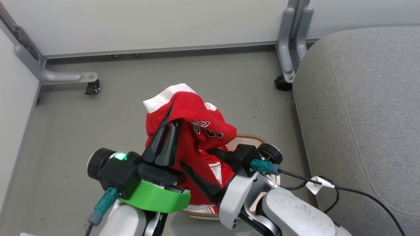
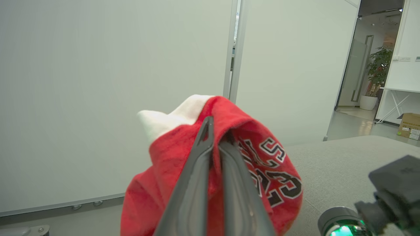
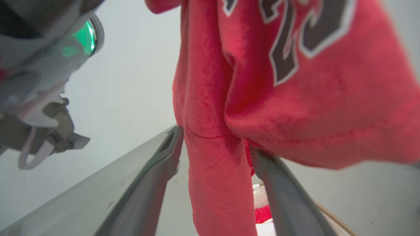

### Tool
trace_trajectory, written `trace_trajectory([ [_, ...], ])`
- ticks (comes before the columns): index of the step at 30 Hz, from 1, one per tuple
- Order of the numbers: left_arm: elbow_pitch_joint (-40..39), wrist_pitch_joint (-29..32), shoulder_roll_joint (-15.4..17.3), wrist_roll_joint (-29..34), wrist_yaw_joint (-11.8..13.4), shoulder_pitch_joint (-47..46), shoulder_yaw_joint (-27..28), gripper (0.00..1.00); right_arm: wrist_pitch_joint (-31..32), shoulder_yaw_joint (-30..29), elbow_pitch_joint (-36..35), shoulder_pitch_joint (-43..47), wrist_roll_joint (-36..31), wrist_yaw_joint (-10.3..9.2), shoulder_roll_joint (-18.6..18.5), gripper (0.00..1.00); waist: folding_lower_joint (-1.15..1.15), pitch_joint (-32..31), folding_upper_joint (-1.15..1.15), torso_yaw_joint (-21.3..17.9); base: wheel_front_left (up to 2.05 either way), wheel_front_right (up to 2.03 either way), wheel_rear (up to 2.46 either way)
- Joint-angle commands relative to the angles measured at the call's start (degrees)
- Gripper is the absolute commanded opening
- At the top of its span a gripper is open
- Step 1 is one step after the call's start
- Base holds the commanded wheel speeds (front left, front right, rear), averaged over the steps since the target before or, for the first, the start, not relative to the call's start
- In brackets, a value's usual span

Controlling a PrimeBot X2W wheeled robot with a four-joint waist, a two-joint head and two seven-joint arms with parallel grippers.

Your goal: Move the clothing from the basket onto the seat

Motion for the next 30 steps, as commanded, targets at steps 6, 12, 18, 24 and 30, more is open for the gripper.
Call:
trace_trajectory([
  [6,0.0,-0.4,0.0,0.1,0.0,-1.1,-0.4,0.00,-2.7,2.9,4.5,-3.5,2.4,0.00,1.2,0.00,0.00,0.0,0.00,-0.1,0.00,0.00,0.00],
  [12,-0.1,-0.4,0.2,0.0,0.4,-1.1,-0.5,0.00,-4.6,4.8,6.9,-5.4,4.3,0.00,1.3,0.00,0.00,0.1,0.00,-0.2,0.00,0.00,0.00],
  [18,-0.2,-0.4,0.5,-0.1,0.6,-1.2,-0.5,0.00,-5.9,5.9,8.1,-6.5,5.3,0.00,1.2,0.00,0.00,0.2,0.00,-0.3,0.00,0.00,0.00],
  [24,0.2,0.1,0.9,0.1,0.8,-1.4,-0.8,0.00,-7.0,6.4,9.0,-7.3,6.0,0.00,1.0,0.00,0.00,0.2,0.00,-0.3,0.00,0.00,0.00],
  [30,0.2,0.9,1.7,1.2,1.4,-1.6,-1.2,1.00,-8.5,4.9,9.8,-7.8,5.7,0.00,0.5,0.00,0.00,0.2,0.00,-0.2,0.00,0.00,0.00],
])
